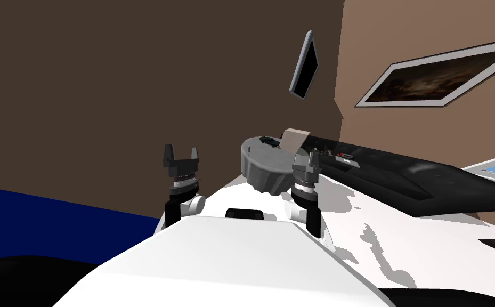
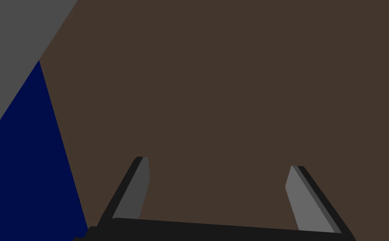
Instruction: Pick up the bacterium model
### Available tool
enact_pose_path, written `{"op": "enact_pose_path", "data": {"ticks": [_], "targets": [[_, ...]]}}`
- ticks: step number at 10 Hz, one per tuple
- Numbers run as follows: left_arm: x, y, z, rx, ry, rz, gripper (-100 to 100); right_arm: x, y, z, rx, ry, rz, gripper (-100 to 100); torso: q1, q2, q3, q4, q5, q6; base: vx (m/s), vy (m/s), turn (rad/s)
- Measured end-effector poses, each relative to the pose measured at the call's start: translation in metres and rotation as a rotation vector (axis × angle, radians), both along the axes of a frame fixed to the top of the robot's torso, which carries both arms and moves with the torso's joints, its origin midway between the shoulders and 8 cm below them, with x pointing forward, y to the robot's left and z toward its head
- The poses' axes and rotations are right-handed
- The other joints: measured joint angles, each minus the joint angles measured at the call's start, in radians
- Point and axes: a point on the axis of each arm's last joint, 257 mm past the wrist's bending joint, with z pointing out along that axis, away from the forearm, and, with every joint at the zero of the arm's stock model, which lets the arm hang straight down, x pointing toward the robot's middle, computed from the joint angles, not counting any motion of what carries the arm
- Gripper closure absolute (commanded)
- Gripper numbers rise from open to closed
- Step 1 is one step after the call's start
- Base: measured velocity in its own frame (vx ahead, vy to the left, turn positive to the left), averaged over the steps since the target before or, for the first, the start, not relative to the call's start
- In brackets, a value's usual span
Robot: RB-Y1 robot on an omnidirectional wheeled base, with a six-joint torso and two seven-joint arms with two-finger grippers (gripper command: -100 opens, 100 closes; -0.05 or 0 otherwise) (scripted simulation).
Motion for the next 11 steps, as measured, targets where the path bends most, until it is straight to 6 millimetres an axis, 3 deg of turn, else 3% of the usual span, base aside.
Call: {"op": "enact_pose_path", "data": {"ticks": [6, 11], "targets": [[0.0, 0.0, 0.0, 0.0, 0.0, 0.0, 0, 0.059, -0.013, -0.022, 0.117, 0.105, 0.152, -100, -0.003, 0.006, 0.004, 0.001, -0.001, 0.0, -0.101, -0.041, 0.047], [0.0, 0.0, 0.0, 0.0, 0.0, 0.0, 0, 0.102, -0.021, -0.045, 0.227, 0.197, 0.236, -100, -0.002, 0.002, 0.001, 0.0, 0.0, 0.0, -0.038, -0.023, 0.035]]}}
